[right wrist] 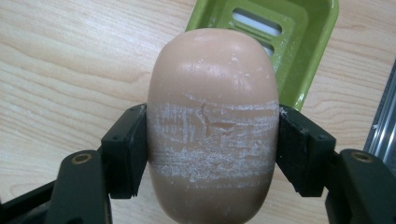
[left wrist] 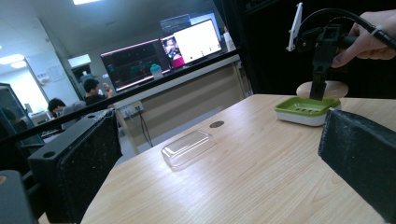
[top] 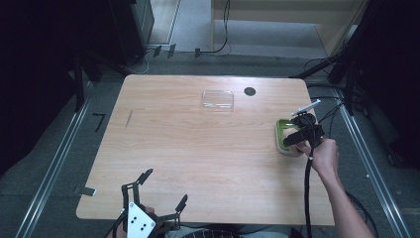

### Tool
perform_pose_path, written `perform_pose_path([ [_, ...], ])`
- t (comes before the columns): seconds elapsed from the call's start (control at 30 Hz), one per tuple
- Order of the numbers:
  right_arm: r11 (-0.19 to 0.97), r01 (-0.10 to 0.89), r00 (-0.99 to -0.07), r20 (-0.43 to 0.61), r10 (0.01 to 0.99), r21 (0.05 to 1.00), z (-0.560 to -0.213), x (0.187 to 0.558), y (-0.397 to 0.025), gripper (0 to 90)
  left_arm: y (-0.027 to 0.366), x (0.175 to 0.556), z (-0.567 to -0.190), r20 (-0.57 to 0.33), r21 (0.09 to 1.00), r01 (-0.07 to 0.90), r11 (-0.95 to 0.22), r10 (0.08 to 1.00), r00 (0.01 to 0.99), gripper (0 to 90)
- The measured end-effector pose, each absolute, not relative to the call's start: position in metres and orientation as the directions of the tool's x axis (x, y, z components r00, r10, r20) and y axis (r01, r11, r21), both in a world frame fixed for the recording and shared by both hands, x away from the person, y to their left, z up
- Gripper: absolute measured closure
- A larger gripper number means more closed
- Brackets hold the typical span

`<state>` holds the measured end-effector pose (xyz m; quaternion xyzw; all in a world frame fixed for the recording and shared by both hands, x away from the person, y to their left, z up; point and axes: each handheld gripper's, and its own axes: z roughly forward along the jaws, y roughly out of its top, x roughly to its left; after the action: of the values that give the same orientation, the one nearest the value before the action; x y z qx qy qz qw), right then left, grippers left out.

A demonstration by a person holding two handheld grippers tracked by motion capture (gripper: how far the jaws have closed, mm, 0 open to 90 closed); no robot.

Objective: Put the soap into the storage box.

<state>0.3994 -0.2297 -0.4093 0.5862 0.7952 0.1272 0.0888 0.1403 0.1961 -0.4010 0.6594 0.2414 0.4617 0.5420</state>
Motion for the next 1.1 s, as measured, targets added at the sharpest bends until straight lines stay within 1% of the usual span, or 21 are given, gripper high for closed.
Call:
perform_pose_path([
  [0.43,0.254,0.91,-0.276,0.022,0.961,0.328,-0.407,0.411,-0.229,33.7,0.196,0.14,-0.401,0.347,0.938,-0.181,-0.297,0.819,0.456,0.0],
  [1.1,0.18,0.919,-0.213,0.059,0.975,0.351,-0.415,0.426,-0.235,33.7,0.197,0.14,-0.401,0.346,0.938,-0.181,-0.295,0.82,0.456,0.0],
])
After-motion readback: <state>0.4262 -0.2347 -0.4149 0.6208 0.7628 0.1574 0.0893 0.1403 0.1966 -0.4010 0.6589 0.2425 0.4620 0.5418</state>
